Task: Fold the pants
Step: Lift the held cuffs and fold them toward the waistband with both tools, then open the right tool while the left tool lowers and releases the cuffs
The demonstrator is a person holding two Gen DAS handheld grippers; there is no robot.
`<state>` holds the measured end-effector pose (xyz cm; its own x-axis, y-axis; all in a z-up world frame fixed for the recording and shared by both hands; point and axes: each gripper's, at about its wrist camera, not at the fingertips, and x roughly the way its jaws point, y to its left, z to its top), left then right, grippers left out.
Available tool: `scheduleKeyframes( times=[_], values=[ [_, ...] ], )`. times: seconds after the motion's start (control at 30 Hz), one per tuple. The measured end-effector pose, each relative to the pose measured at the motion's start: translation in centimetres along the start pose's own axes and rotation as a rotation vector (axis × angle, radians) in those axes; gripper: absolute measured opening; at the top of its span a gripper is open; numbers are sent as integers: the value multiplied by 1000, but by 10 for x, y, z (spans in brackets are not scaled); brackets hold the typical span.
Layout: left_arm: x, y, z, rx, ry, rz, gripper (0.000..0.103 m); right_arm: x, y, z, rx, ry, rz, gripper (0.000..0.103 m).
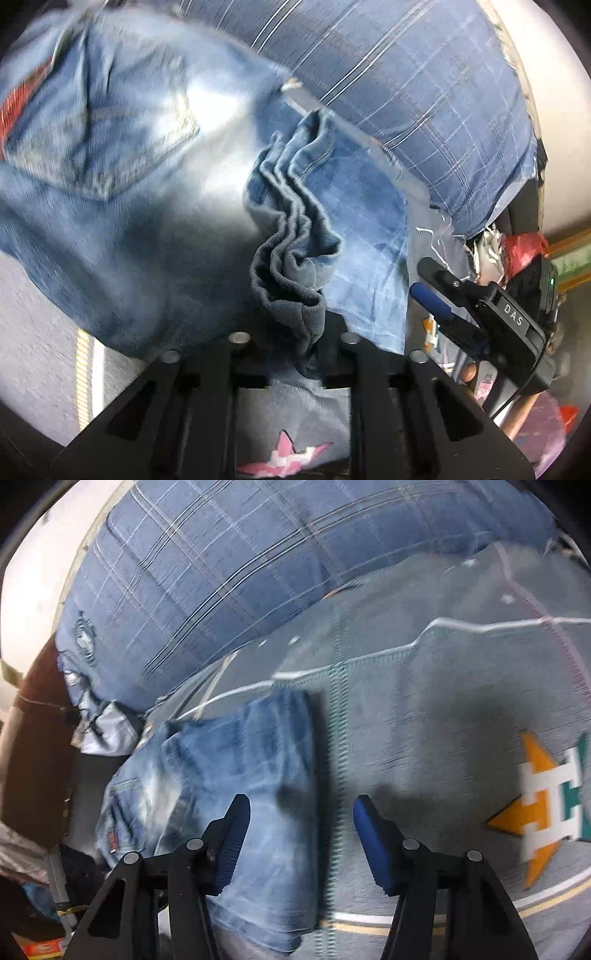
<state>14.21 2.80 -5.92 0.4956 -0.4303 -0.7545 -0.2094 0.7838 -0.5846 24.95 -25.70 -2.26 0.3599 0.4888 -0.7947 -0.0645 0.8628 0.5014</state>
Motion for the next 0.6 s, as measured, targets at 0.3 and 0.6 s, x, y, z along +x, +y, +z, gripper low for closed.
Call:
scheduleKeyframes(
  times=[0.3, 0.6],
  values=[
    [-6, 9, 3, 20, -41, 119, 8, 8, -6, -2, 13, 17, -14, 56],
    [5, 11, -4, 24, -10, 160, 9, 39, 14, -9, -35, 92, -17, 42]
  ],
)
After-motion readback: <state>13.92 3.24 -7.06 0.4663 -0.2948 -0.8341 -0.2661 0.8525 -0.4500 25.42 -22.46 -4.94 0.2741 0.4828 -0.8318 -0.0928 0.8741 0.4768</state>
